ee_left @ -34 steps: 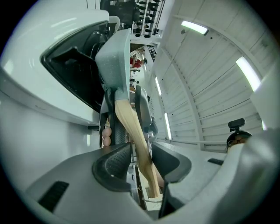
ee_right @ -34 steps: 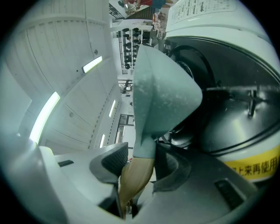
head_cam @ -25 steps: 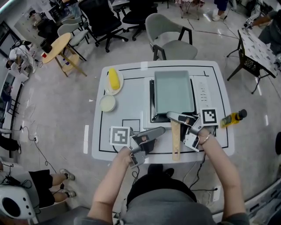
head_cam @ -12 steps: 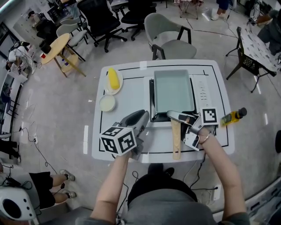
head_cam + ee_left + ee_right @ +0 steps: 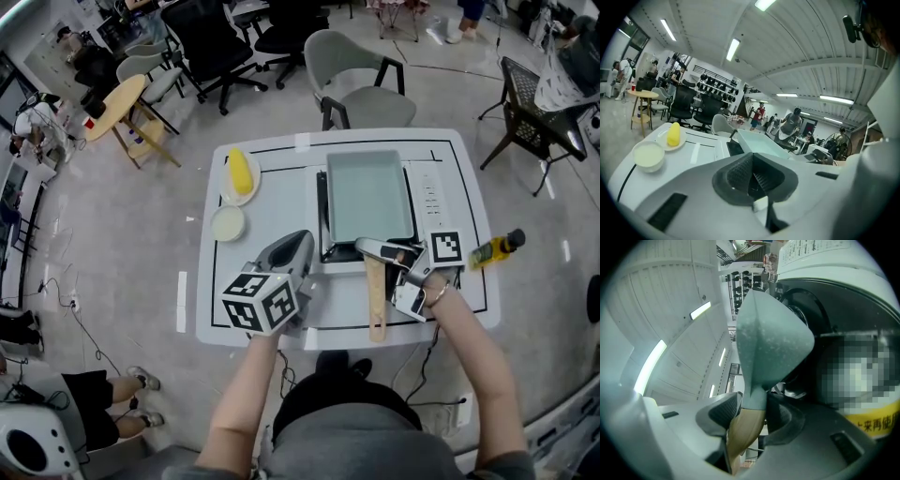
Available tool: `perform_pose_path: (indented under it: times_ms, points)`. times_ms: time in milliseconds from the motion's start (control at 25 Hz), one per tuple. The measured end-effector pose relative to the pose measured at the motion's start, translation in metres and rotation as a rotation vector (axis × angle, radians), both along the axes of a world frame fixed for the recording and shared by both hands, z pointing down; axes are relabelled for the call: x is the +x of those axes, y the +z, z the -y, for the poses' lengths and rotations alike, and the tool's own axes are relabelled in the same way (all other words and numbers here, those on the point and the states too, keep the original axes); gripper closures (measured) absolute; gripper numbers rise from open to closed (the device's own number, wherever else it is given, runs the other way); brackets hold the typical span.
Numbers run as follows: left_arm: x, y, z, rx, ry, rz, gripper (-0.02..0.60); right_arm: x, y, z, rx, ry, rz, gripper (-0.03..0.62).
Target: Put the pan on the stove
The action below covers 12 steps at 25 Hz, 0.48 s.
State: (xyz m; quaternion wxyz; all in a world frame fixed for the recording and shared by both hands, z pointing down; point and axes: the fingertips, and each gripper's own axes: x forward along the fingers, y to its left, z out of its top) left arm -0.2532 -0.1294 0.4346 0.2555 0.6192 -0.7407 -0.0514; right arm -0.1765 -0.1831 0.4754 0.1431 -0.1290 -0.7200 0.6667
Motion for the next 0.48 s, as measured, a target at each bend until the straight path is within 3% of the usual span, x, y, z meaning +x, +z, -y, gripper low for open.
perform_pose_path:
  times_ms: [480]
  points:
    - [-0.001, -0.001, 0.002, 0.002, 0.006, -0.008, 0.575, 0.01, -0.007, -0.001, 0.007, -0.008, 0.042, 0.367]
